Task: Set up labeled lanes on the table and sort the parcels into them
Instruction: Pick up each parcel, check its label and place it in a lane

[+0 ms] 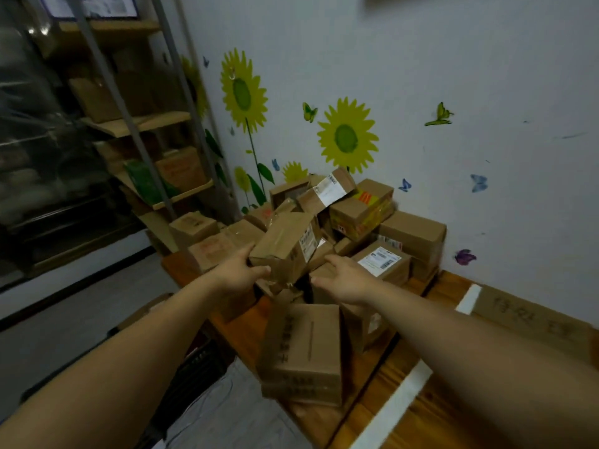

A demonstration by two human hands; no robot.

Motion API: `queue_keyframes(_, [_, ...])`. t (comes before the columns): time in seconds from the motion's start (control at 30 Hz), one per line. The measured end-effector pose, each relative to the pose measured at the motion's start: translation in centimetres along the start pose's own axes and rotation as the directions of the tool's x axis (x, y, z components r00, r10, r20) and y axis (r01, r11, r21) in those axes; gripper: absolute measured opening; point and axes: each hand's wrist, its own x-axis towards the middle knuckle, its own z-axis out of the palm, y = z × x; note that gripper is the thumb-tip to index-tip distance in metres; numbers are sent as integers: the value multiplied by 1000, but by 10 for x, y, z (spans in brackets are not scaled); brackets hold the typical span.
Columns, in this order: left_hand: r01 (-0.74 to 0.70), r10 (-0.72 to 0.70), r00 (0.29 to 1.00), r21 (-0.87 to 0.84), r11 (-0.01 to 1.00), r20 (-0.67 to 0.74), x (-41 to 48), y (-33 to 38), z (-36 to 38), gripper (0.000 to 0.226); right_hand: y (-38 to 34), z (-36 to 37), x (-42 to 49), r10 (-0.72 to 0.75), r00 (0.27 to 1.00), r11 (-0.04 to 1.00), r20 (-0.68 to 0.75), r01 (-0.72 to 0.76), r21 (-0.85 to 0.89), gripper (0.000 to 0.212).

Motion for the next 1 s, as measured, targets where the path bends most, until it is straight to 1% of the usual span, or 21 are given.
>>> queue_keyframes(0.07, [-14, 15, 999, -27, 1000, 37, 32, -4, -2, 64, -7, 8, 20, 42, 999, 998, -24, -40, 48, 66])
queue_keyframes(0.2, [-1, 5, 999, -98, 995, 42, 101, -22, -7, 66, -23, 24, 61, 153, 987, 975, -52, -142, 172, 59])
queue_keyframes(0.23, [18, -10, 998, -126, 992, 63, 117, -26, -7, 68, -29, 27, 70, 165, 985, 964, -44, -152, 218, 55])
queue_keyframes(0.3, [52, -29, 988, -154, 987, 150, 143, -33, -8, 69, -41, 36, 85, 191, 981, 938, -32, -173, 300, 51])
queue_keyframes(0.37, [48, -14, 974, -149, 988, 227, 161, -39, -9, 62, -54, 48, 100, 226, 973, 905, -40, -195, 379, 50])
queue_keyframes(0.47, [45, 2, 971, -190, 981, 241, 181, -48, -13, 55, -69, 61, 120, 254, 960, 881, -121, -178, 439, 51])
queue_keyframes(0.5, [41, 13, 971, -220, 975, 237, 186, -51, -15, 55, -73, 62, 124, 249, 955, 877, -161, -152, 455, 49])
queue_keyframes(0.6, [59, 38, 973, -400, 915, 229, 194, -56, -19, 62, -82, 53, 130, 231, 912, 864, -339, -32, 503, 42])
queue_keyframes(0.67, [88, 42, 976, -558, 825, 215, 190, -50, -22, 58, -84, 43, 130, 224, 862, 863, -455, 42, 503, 34])
queue_keyframes(0.73, [116, 45, 976, -687, 717, 211, 182, -39, -22, 55, -84, 31, 123, 234, 811, 855, -536, 92, 511, 26])
queue_keyframes(0.77, [113, 62, 976, -723, 682, 211, 177, -31, -21, 57, -82, 26, 117, 243, 787, 853, -567, 105, 512, 26])
queue_keyframes(0.8, [96, 92, 974, -744, 662, 208, 170, -23, -20, 62, -81, 21, 108, 245, 769, 858, -590, 112, 502, 31])
queue_keyframes(0.87, [46, 164, 966, -755, 654, 201, 153, -7, -17, 73, -75, 12, 87, 235, 750, 890, -618, 90, 447, 51])
queue_keyframes(0.9, [28, 194, 959, -746, 665, 208, 144, 1, -13, 76, -71, 7, 75, 219, 737, 914, -639, 74, 399, 57])
queue_keyframes(0.93, [12, 218, 951, -732, 681, 218, 132, 9, -9, 76, -66, 3, 60, 210, 716, 936, -666, 49, 349, 58])
queue_keyframes(1.0, [3, 246, 938, -715, 700, 244, 109, 24, 4, 73, -53, -7, 28, 215, 650, 952, -729, 25, 303, 50])
